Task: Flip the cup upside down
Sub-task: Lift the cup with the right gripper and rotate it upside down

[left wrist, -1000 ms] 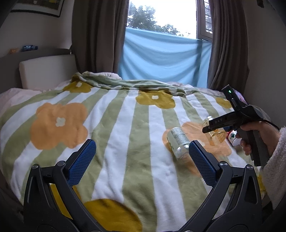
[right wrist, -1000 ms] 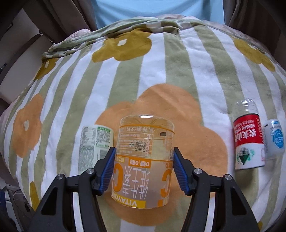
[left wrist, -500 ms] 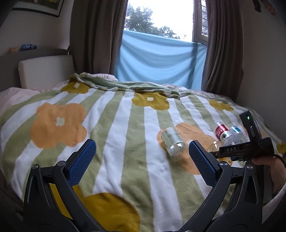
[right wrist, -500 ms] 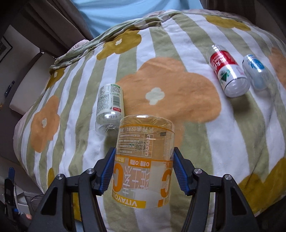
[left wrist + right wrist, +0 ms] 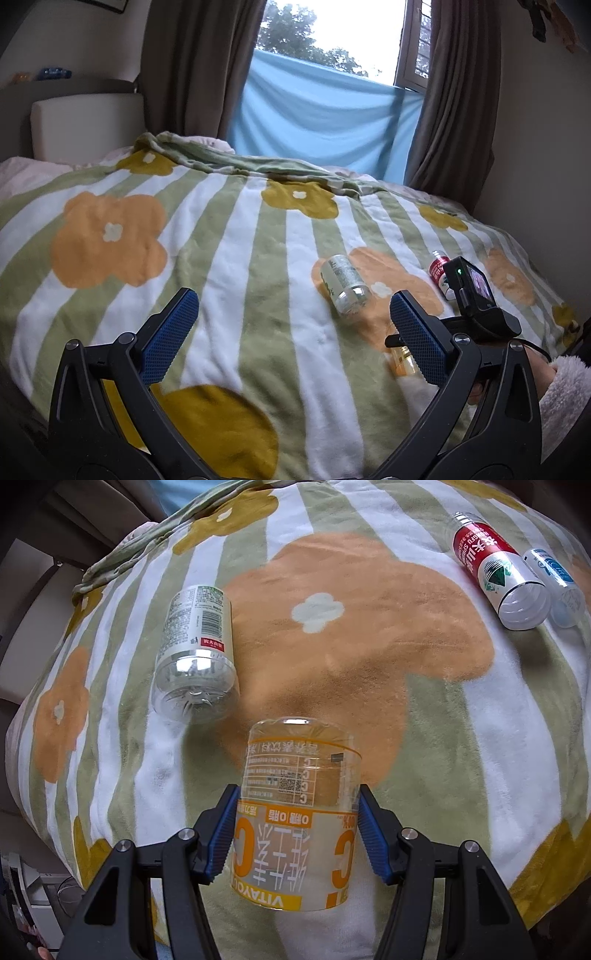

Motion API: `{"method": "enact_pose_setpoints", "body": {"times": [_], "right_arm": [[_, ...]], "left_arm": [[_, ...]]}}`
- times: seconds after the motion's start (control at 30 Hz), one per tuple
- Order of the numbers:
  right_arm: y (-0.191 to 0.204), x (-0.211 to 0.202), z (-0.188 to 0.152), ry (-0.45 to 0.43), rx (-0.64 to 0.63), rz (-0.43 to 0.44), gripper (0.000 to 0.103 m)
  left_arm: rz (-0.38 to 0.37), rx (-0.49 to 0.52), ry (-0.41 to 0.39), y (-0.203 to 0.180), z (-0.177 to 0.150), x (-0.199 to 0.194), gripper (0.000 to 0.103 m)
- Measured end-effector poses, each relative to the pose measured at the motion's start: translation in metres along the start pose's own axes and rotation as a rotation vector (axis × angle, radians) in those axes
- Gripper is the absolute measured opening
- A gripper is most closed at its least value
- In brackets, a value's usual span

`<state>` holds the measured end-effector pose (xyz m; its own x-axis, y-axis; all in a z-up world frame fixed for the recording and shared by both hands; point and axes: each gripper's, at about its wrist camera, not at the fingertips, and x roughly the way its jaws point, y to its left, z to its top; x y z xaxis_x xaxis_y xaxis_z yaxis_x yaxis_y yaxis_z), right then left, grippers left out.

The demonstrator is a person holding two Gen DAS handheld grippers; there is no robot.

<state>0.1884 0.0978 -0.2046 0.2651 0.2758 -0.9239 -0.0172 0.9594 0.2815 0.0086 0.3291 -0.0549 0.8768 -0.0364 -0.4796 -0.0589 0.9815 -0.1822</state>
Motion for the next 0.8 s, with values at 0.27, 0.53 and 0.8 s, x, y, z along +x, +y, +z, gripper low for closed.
{"method": "enact_pose_setpoints", "body": {"times": [0.27,0.53,0.8], "right_arm": [[-0.006,0.0,0.001,-0.011,0.056,-0.015,0.089],[-0.016,-0.061,-0.015,-0.208,-0.059,0.004,0.101],[-0.043,-0.13,-0.062,-0.434,-0.214,-0.018,0.101]], "left_arm": [[0.025,0.025,0.021,-0.004,0.001,0.003,0.103],[0.097,0.111,0.02,-0.029,0.033,0.007,0.103],[0.024,0.284,0.116,-0.102,0.079,0.046,0.103]]}}
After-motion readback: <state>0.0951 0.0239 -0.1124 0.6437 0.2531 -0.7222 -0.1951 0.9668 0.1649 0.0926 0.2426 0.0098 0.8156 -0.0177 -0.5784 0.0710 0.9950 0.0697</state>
